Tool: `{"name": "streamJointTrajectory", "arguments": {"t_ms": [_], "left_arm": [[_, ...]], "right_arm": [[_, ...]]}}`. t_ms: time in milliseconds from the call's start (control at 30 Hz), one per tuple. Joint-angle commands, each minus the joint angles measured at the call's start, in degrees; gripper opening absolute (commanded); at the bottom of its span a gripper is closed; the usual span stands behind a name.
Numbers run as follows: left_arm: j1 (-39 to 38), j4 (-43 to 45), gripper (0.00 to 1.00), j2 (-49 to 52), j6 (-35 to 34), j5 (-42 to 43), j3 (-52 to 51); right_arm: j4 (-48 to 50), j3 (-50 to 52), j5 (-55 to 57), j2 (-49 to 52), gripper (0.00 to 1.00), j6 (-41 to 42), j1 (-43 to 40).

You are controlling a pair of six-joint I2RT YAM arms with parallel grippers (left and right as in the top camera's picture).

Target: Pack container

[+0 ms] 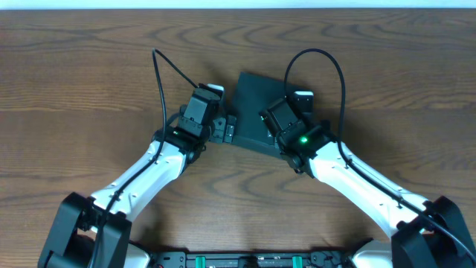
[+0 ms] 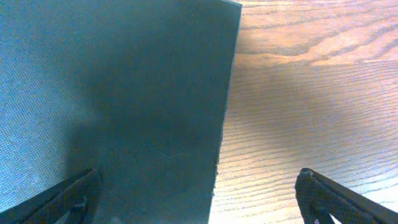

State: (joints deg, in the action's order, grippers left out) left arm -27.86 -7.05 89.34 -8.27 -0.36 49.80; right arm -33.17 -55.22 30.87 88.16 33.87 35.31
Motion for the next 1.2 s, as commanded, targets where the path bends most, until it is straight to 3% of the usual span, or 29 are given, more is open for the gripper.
{"name": "streamJointTrajectory", "arguments": {"t_ms": [0,367,567,667,867,1167], "left_arm": [[-0.1,-1.4,0.96,3.8,-1.2,0.0,-0.8],[-0.1,-1.2,0.95,-5.4,-2.7,0.4,0.7],[3.3,-2.2,0.95,-11.1,-3.3,-0.9,1.3],[7.1,-3.7,0.96,-10.1,-3.3,-1.2,1.3],[9.9,-5.2,0.95,-6.6,-3.3,-1.1,1.3],[9.8,-5.6,0.95,0.4,-3.6,0.7,1.3]], "right_arm": [[0.0,-0.2,0.6,0.8,0.99,0.4,-0.5],[-1.6,-0.3,0.6,-6.5,0.99,0.4,-0.7],[-8.8,-0.3,0.6,-12.2,0.99,4.1,-5.6],[-11.7,-0.2,0.2,-11.4,0.99,8.8,-10.6],[-8.3,-0.2,-0.1,-7.7,0.99,9.0,-16.3],[-2.0,-0.2,-1.2,2.1,0.99,8.9,-18.5]]}}
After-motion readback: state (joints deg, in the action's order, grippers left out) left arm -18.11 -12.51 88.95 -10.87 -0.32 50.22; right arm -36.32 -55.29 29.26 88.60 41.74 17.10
